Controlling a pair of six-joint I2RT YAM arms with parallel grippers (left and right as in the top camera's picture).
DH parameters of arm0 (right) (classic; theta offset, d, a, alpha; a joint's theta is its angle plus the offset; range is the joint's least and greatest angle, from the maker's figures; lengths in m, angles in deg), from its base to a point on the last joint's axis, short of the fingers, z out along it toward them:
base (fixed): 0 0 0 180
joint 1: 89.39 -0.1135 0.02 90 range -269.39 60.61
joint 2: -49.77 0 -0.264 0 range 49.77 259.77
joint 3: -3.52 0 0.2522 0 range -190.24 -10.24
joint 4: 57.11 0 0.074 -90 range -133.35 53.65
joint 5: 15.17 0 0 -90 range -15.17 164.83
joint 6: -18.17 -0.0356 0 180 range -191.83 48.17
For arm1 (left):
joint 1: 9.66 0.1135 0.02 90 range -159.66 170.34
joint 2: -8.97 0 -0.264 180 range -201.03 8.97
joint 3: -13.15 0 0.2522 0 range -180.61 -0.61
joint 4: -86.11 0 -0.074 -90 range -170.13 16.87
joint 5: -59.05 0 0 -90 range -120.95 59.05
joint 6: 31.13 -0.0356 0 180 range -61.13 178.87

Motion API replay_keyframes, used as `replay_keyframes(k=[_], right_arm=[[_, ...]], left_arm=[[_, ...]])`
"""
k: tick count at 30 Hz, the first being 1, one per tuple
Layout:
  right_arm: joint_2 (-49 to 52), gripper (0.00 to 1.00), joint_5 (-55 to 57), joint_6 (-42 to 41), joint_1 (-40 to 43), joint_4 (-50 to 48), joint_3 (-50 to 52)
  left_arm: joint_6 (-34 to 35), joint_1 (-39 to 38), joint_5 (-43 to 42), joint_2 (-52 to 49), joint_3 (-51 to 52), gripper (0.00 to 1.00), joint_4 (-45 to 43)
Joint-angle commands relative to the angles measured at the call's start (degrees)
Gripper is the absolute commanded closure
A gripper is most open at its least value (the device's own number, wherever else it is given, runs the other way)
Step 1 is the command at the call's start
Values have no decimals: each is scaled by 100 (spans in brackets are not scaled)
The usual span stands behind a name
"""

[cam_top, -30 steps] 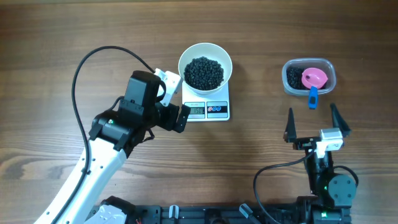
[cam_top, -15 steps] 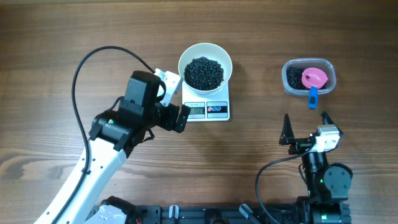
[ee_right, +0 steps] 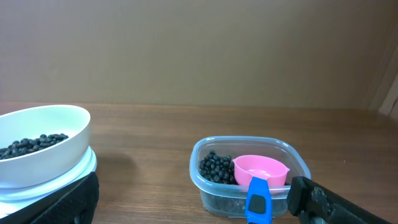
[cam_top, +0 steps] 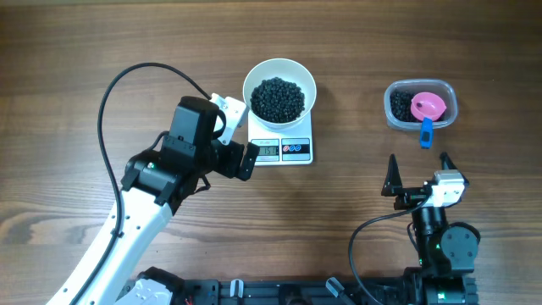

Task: Scoop item into bowl and weigh 150g on scale

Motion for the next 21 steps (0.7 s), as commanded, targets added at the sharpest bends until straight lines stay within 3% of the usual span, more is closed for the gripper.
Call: replay_keyframes(k=[1,21], right_arm=[[-70,0,-7,79,-22,2,7],[-68,0,-26,76,-22,-11,7]], left_arm=[[33,22,13,-2,9,0,-13],[33,22,13,-2,9,0,-13]])
